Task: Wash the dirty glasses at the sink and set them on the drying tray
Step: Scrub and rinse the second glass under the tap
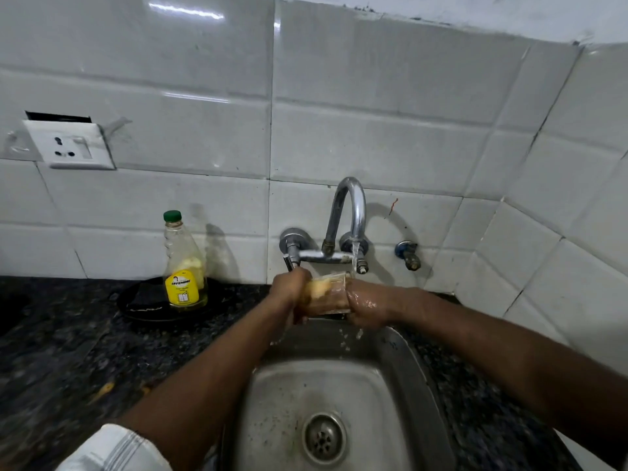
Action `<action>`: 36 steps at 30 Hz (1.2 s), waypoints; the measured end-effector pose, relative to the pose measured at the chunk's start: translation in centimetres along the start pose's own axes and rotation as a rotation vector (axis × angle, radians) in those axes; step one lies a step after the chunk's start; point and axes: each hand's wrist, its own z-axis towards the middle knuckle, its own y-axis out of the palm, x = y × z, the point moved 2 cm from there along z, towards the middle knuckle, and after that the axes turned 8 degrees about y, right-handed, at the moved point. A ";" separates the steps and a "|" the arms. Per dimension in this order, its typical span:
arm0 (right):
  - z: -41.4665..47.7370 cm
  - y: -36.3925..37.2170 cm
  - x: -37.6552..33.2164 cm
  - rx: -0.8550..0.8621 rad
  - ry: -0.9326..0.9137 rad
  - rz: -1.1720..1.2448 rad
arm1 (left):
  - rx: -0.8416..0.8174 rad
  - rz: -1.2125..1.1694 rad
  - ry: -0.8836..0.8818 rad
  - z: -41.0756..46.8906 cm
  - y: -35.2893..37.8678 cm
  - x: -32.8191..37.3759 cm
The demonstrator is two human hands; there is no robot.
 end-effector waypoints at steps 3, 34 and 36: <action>0.0 -0.4 -0.7 -0.015 0.062 0.204 | 0.037 -0.011 0.174 0.4 -0.1 -0.4; 0.1 -0.5 -0.6 -0.033 0.016 -0.042 | 0.063 0.022 0.309 0.5 -0.8 -1.1; 0.5 -0.2 -0.3 -0.049 0.054 -0.004 | 0.092 0.141 0.441 -0.1 -0.8 -0.7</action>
